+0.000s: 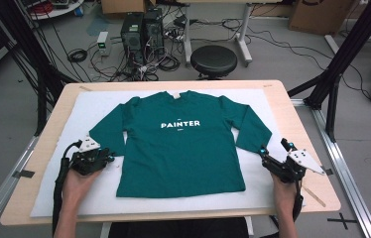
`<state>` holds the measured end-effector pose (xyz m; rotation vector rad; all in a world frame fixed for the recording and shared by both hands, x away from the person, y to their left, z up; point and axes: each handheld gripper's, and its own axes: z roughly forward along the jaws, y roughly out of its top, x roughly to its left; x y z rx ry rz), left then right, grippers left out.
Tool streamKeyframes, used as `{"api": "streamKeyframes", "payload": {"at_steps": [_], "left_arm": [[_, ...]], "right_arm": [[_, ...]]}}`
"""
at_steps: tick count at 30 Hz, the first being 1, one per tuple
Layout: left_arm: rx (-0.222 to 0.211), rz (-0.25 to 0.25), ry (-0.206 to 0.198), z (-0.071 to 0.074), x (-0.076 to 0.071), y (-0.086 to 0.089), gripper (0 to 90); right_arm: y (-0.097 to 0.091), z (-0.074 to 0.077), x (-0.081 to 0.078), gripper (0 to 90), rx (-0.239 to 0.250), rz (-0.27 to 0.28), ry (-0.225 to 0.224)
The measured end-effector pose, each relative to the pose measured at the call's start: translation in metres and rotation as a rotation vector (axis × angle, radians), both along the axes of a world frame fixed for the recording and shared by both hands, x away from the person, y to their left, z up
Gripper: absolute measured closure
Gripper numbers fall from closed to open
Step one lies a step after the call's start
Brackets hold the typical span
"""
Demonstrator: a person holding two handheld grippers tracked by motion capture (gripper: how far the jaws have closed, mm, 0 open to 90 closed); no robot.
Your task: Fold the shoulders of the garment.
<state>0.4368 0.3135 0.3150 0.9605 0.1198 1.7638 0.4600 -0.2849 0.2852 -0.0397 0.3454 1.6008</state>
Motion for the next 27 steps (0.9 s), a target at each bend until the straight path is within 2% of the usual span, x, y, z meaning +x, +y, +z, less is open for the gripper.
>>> {"api": "streamKeyframes", "payload": {"at_steps": [2,3,4,7,10,11,13,18,21,22,27], "left_arm": [[-0.014,0.009,-0.010,0.000,0.000,-0.001,79.0],[-0.028,0.004,-0.007,0.001,0.000,-0.001,85.2],[-0.036,-0.017,0.003,0.002,0.000,0.000,85.7],[-0.076,-0.125,0.032,0.004,-0.003,0.006,86.1],[-0.076,-0.243,0.005,0.002,-0.011,0.009,86.2],[-0.076,-0.243,0.005,0.002,-0.011,0.009,86.2],[-0.071,-0.280,-0.015,0.001,-0.018,0.007,86.2],[-0.049,-0.316,-0.036,0.003,-0.031,-0.006,86.2],[-0.046,-0.321,-0.057,0.005,-0.039,-0.019,86.2],[-0.047,-0.320,-0.074,0.008,-0.044,-0.029,86.2],[-0.038,-0.335,-0.090,0.013,-0.052,-0.051,86.1]], "right_arm": [[0.000,0.000,0.000,21.3,0.002,0.002,0.003],[0.000,0.000,0.000,21.3,0.001,-0.002,0.006],[0.000,0.000,0.000,21.3,0.003,-0.002,0.005],[0.001,0.000,0.000,21.3,0.001,-0.003,0.003],[0.001,0.000,0.000,21.3,0.003,-0.008,0.004],[0.001,0.000,0.000,21.3,0.003,-0.009,0.005],[0.001,0.000,0.000,21.3,0.004,-0.005,0.008],[0.001,0.000,0.000,21.3,0.004,-0.009,0.004],[0.001,0.000,0.000,21.3,0.004,-0.005,0.008],[0.001,0.000,0.000,21.3,0.003,-0.009,0.005],[0.001,0.000,0.000,21.3,-0.002,-0.006,0.007]]}}
